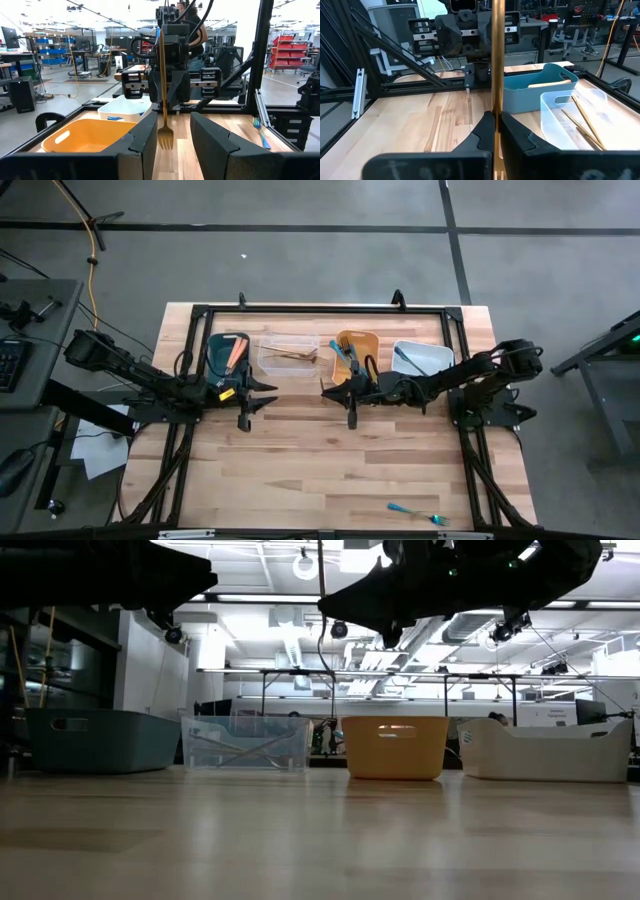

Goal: Sort silverware by color (type)

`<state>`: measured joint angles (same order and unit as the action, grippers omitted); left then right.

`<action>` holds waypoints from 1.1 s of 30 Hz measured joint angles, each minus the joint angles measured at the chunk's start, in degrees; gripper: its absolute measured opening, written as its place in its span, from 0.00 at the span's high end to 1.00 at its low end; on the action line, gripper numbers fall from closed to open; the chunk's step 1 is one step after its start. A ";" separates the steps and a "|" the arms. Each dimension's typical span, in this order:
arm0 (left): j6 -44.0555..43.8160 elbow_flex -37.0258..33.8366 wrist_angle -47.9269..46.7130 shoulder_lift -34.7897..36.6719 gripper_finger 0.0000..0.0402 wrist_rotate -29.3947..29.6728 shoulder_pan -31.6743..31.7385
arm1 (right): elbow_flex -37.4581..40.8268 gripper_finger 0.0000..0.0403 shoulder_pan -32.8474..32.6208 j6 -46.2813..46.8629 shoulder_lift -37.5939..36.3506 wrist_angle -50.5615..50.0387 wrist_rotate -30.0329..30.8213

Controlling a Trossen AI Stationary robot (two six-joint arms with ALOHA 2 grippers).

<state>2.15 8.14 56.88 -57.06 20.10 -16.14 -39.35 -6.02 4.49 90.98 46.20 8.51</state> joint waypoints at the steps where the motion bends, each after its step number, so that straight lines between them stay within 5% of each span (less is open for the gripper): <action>1: 0.00 0.00 0.00 0.00 0.72 0.00 0.00 | 0.00 0.99 0.00 0.00 0.01 -0.11 0.00; 24: 0.00 1.39 -0.08 -0.81 0.72 0.06 0.07 | 0.00 0.99 0.00 1.19 0.04 -0.09 -0.64; 33: 1.52 10.67 -0.12 -16.32 0.72 1.33 1.75 | 0.00 0.99 -0.07 3.05 0.22 0.15 -2.69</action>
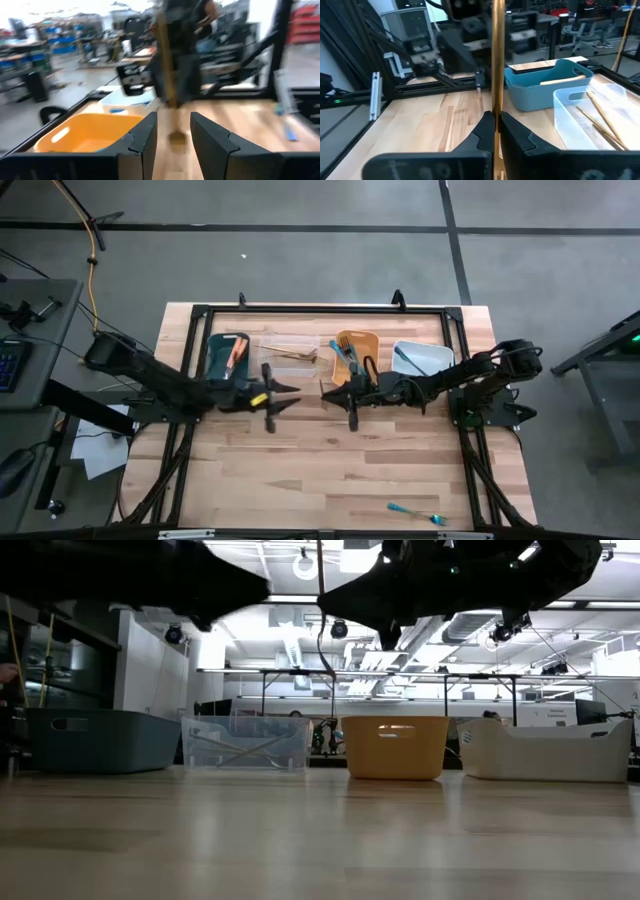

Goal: Sort silverware by color (type)

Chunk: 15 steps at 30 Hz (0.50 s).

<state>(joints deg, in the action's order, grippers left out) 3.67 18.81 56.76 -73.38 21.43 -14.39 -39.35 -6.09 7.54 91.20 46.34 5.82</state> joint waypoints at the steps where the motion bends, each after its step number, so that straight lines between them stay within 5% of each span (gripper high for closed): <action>1: -0.01 1.32 0.00 -2.11 0.72 0.63 0.60 | 0.00 0.99 -0.06 -0.02 0.00 -0.04 -0.34; 9: -4.85 9.77 0.08 -12.09 0.72 1.18 3.85 | 0.00 0.99 -1.79 -1.37 0.00 -1.19 -1.83; 15: -3.89 12.89 -0.02 -14.69 0.72 -6.63 4.01 | 0.00 0.99 -2.01 -0.37 0.00 -2.50 -1.92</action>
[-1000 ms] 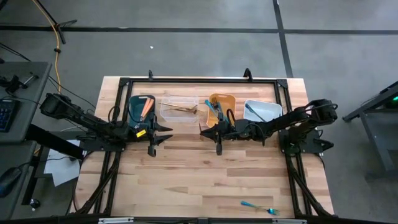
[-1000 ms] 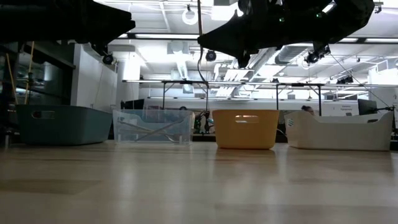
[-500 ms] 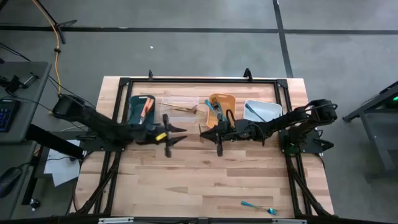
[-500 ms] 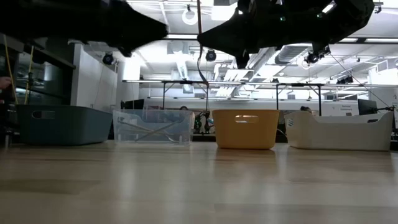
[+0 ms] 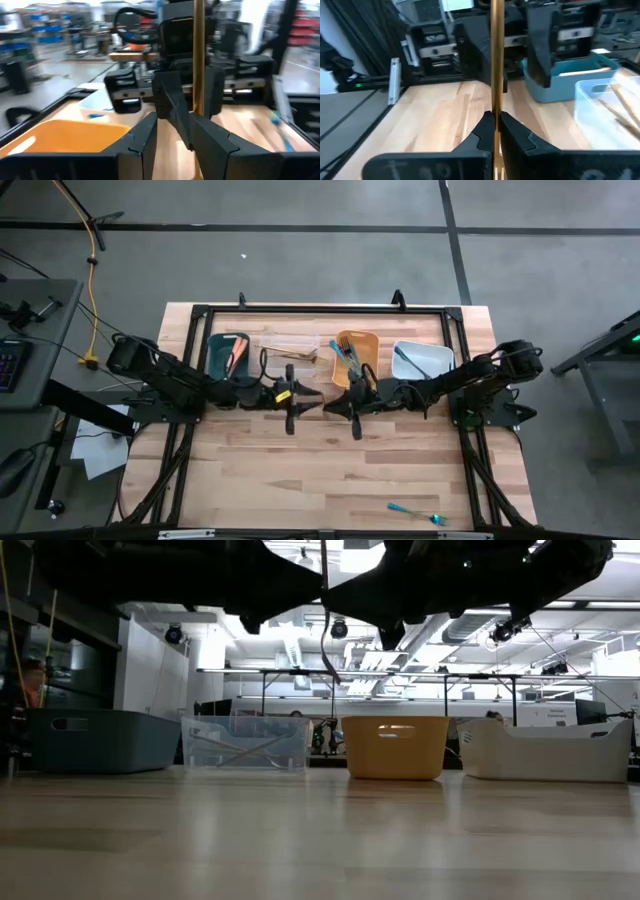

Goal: Sort silverware by color (type)

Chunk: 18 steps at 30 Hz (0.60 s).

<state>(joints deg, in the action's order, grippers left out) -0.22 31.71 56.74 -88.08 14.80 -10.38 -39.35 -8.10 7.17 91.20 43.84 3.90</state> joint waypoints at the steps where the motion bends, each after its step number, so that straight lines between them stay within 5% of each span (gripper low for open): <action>1: 0.79 0.08 0.02 -0.05 0.72 -2.13 0.09 | 0.00 0.99 -0.12 0.20 0.00 -0.08 0.03; 11: 0.89 0.16 -2.49 0.22 0.72 -9.98 -0.03 | -0.02 0.99 -1.30 -0.56 0.00 -0.79 0.30; 18: 0.06 1.42 -2.63 0.22 0.72 -10.29 -0.08 | -0.02 0.99 -1.27 -0.56 0.00 -0.72 0.42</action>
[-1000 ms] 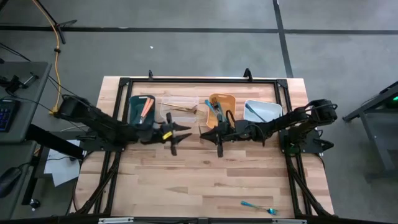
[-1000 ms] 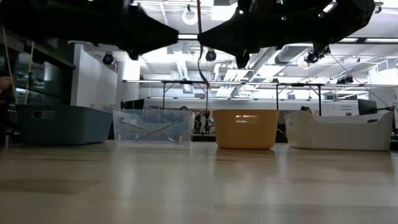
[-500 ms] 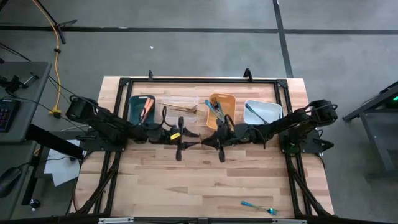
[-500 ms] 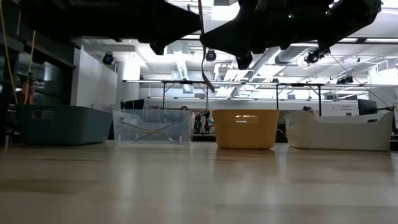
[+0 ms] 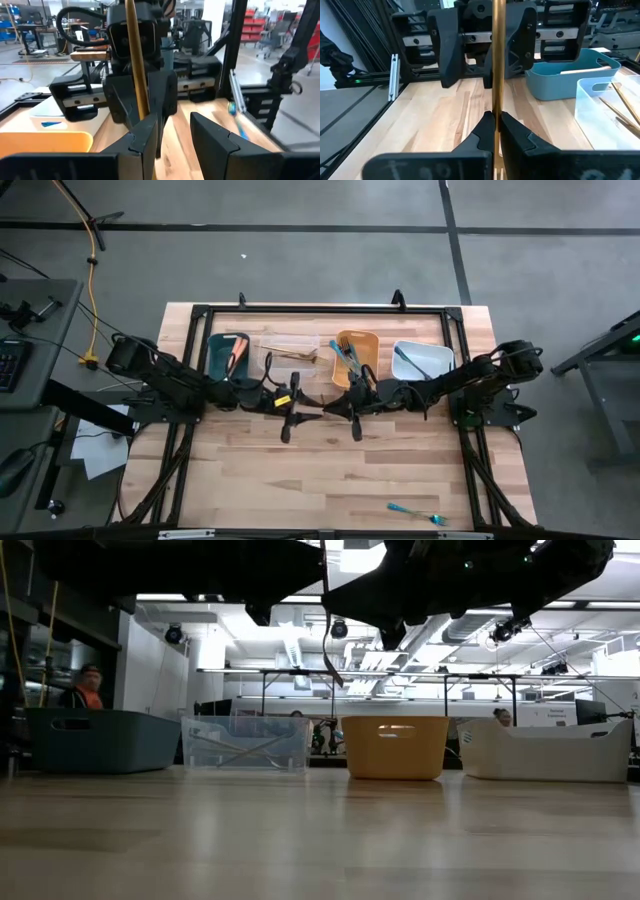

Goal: Sort silverware by color (type)

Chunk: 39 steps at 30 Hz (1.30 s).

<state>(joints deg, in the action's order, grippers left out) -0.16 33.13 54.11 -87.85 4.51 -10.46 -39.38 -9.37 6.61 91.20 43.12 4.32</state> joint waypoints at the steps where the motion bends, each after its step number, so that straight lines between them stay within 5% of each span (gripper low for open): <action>1: -0.67 0.26 0.08 0.00 0.72 0.00 0.00 | 0.00 0.99 0.00 0.00 0.00 0.12 -0.02; 13: -1.15 1.15 -0.66 -1.18 0.72 2.34 -0.04 | 0.02 0.99 0.04 -0.28 0.04 -0.46 0.19; 23: -1.20 1.09 -11.73 4.61 0.72 4.65 0.11 | 0.00 0.99 -0.09 -0.66 0.02 0.56 -0.92; 39: -2.65 1.06 -0.59 -0.95 0.72 4.76 0.07 | 0.00 0.99 -0.04 -0.63 0.02 0.88 -0.37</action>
<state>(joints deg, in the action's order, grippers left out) -2.81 34.20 53.52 -88.81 9.28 -10.39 -39.38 -9.41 5.98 91.22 44.00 3.95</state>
